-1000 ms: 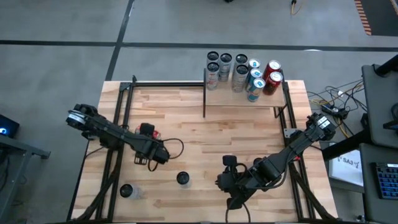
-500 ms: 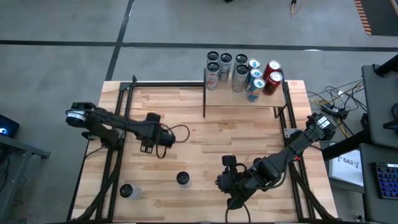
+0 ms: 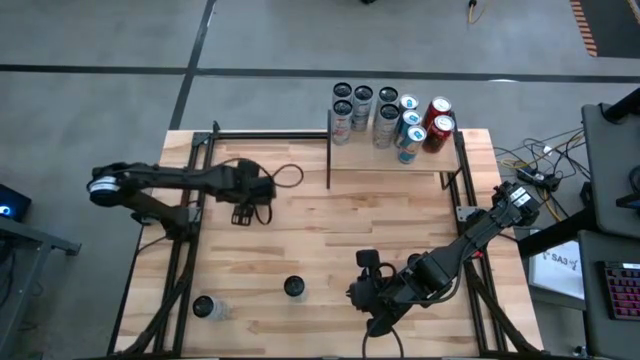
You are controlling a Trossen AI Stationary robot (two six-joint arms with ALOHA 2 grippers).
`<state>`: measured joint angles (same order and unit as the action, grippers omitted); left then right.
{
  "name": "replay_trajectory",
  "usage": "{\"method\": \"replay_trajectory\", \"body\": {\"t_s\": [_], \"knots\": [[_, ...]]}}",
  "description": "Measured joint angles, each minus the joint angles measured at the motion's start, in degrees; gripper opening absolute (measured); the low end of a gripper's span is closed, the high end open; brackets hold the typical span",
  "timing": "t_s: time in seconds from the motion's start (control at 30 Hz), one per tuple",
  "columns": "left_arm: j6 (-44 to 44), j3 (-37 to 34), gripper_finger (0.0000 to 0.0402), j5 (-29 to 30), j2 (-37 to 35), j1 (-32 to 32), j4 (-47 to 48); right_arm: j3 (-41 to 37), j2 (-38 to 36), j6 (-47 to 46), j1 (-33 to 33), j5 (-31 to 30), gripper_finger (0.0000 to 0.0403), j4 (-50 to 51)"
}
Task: Place canned beverage on shelf
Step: Put the red black soda can on the shelf aligned with the red white soda cans
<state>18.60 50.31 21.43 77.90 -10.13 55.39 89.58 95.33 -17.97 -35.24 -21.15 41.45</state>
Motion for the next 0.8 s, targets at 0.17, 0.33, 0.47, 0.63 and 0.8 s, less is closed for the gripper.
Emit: {"method": "replay_trajectory", "body": {"t_s": [0.17, 0.33, 0.47, 0.63, 0.8], "knots": [[5.2, -2.7, 0.0288, -0.3, 0.5, -5.9, -4.6, 0.0, 0.0, 2.2, 0.4, 0.0, 0.0013, 0.0], [9.0, -4.2, 0.0288, -1.6, 2.4, -10.9, -9.0, 0.0, -0.6, 2.5, 1.8, 0.1, 0.0013, 0.1], [9.7, -4.1, 0.0288, -2.7, 3.5, -12.1, -10.8, 0.0, -0.9, 2.5, 2.7, 0.0, 0.0013, 0.3], [9.9, -3.2, 0.0289, -4.3, 6.1, -12.3, -12.2, 0.0, -1.2, 3.7, 3.1, 0.1, 0.0013, 0.3], [9.7, -3.2, 0.0289, -4.0, 8.8, -12.3, -14.5, 0.0, -1.5, 4.5, 3.2, 0.1, 0.0013, 0.3]]}}
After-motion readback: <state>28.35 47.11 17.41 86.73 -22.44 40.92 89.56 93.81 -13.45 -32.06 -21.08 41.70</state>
